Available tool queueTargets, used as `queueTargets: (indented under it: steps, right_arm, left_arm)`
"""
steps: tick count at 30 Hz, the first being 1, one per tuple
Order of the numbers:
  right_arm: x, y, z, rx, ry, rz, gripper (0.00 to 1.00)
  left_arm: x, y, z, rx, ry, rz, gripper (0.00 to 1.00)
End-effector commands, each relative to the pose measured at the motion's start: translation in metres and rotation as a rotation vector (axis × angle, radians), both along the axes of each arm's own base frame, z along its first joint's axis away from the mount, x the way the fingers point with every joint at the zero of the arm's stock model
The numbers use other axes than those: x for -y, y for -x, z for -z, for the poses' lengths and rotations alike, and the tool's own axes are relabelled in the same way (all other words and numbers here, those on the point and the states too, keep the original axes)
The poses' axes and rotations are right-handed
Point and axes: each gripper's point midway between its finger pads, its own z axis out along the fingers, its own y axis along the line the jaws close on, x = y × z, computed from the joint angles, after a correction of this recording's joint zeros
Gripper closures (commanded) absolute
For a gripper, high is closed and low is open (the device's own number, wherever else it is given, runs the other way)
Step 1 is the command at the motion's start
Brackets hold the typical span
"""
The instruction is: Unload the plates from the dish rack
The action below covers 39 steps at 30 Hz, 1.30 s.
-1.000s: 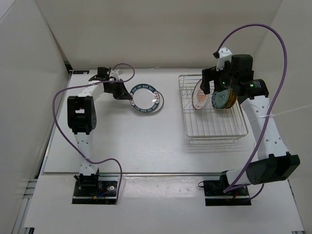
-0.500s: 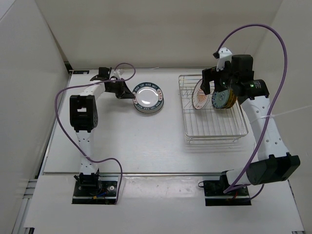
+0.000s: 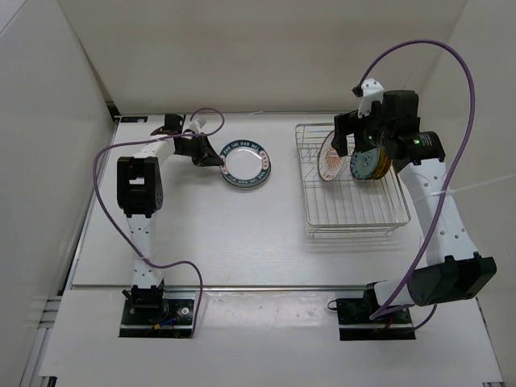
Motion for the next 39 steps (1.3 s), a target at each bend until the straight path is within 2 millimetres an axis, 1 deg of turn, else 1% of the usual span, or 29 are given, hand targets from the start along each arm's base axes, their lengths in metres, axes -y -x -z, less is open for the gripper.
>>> queueTargets:
  steps: [1, 3, 4, 5, 6, 8, 10, 11, 12, 14, 15, 16, 17, 18, 20, 21, 24, 26, 28, 29, 30, 31, 33, 34, 35, 36, 37, 38, 39]
  right_arm:
    - [0.0, 0.002, -0.019, 0.06, -0.01, -0.006, 0.0]
    - [0.001, 0.004, -0.019, 0.06, -0.01, -0.006, 0.0]
    - [0.001, 0.004, -0.019, 0.06, -0.01, -0.006, 0.0]
    - [0.001, 0.004, -0.019, 0.06, -0.01, -0.006, 0.0]
    - [0.001, 0.004, -0.019, 0.06, -0.01, -0.006, 0.0]
    - [0.001, 0.004, -0.019, 0.06, -0.01, -0.006, 0.0]
    - [0.0, 0.007, -0.022, 0.068, -0.016, -0.014, 0.0]
    - [0.0, 0.007, -0.019, 0.059, -0.014, -0.014, 0.0]
    - [0.0, 0.007, -0.018, 0.059, -0.014, -0.014, 0.0]
    - [0.0, 0.009, -0.022, 0.068, -0.016, -0.014, 0.0]
    - [0.0, 0.009, -0.022, 0.068, -0.016, -0.014, 0.0]
    - [0.0, 0.009, -0.022, 0.068, -0.016, -0.014, 0.0]
    - [-0.001, 0.01, -0.022, 0.067, -0.021, -0.022, 0.0]
    - [-0.001, 0.012, -0.025, 0.076, -0.022, -0.022, 0.0]
    - [-0.001, 0.012, -0.025, 0.076, -0.022, -0.022, 0.0]
    - [-0.001, 0.012, -0.025, 0.076, -0.022, -0.022, 0.0]
    - [-0.001, 0.014, -0.028, 0.085, -0.024, -0.022, 0.0]
    - [-0.001, 0.014, -0.028, 0.085, -0.024, -0.022, 0.0]
    - [-0.001, 0.014, -0.028, 0.085, -0.024, -0.022, 0.0]
    - [0.003, 0.012, -0.028, 0.088, -0.012, -0.001, 0.0]
    - [0.003, 0.011, -0.026, 0.085, -0.02, 0.004, 0.0]
    - [0.01, 0.009, -0.026, 0.089, 0.002, 0.042, 0.0]
    - [0.02, 0.002, -0.018, 0.075, 0.031, 0.104, 0.0]
    - [0.023, -0.003, -0.006, 0.041, 0.058, 0.112, 0.0]
    - [0.023, -0.006, -0.001, 0.032, 0.072, 0.104, 0.0]
    - [0.031, -0.01, 0.003, 0.026, 0.1, 0.144, 0.0]
    - [0.034, -0.017, 0.01, 0.013, 0.118, 0.164, 0.0]
    - [0.038, -0.02, 0.015, 0.005, 0.141, 0.178, 0.0]
    - [0.043, -0.03, 0.024, -0.004, 0.174, 0.203, 0.0]
  left_arm:
    - [0.006, -0.004, -0.02, 0.042, 0.041, 0.021, 0.82]
    - [0.006, -0.003, -0.015, 0.031, 0.041, 0.021, 0.77]
    - [0.005, -0.005, -0.015, 0.028, 0.026, 0.012, 0.75]
    - [0.01, -0.003, -0.015, 0.028, 0.026, 0.023, 0.74]
    - [0.01, -0.003, -0.011, 0.019, 0.026, 0.023, 0.74]
    - [0.015, -0.003, -0.014, 0.03, 0.026, 0.032, 0.74]
    - [0.013, -0.005, -0.014, 0.029, 0.015, 0.025, 0.69]
    - [0.018, -0.001, -0.013, 0.027, 0.011, 0.041, 0.67]
    - [0.018, -0.004, -0.015, 0.038, 0.003, 0.036, 0.6]
    - [0.017, -0.003, -0.019, 0.035, 0.002, 0.036, 0.48]
    - [0.016, -0.004, -0.017, 0.044, -0.015, 0.033, 0.43]
    - [0.016, -0.004, -0.021, 0.053, -0.014, 0.033, 0.32]
    - [0.015, -0.003, -0.026, 0.065, -0.017, 0.039, 0.29]
    - [0.014, -0.004, -0.025, 0.066, -0.029, 0.032, 0.27]
    - [0.014, -0.002, -0.037, 0.08, -0.028, 0.031, 0.24]
    - [0.012, -0.004, -0.035, 0.08, -0.044, 0.022, 0.21]
    - [0.008, -0.006, -0.055, 0.116, -0.078, 0.007, 0.11]
    - [0.002, -0.007, -0.06, 0.135, -0.122, -0.001, 0.02]
    - [-0.003, -0.013, -0.068, 0.163, -0.159, -0.019, 0.0]
    - [-0.007, -0.015, -0.072, 0.185, -0.188, -0.027, 0.0]
    - [-0.009, -0.014, -0.069, 0.169, -0.208, -0.036, 0.0]
    - [-0.014, -0.016, -0.07, 0.177, -0.238, -0.041, 0.0]
    - [-0.016, -0.021, -0.067, 0.208, -0.345, -0.033, 0.0]
    - [-0.02, -0.014, -0.064, 0.187, -0.399, -0.023, 0.0]
    - [-0.03, -0.016, -0.06, 0.196, -0.466, -0.031, 0.0]
    - [-0.03, -0.017, -0.069, 0.248, -0.508, -0.013, 0.0]
    - [-0.033, -0.007, -0.06, 0.234, -0.552, -0.004, 0.0]
    - [-0.044, -0.011, -0.064, 0.275, -0.607, -0.033, 0.0]
    - [-0.049, -0.007, -0.087, 0.337, -0.63, -0.049, 0.0]
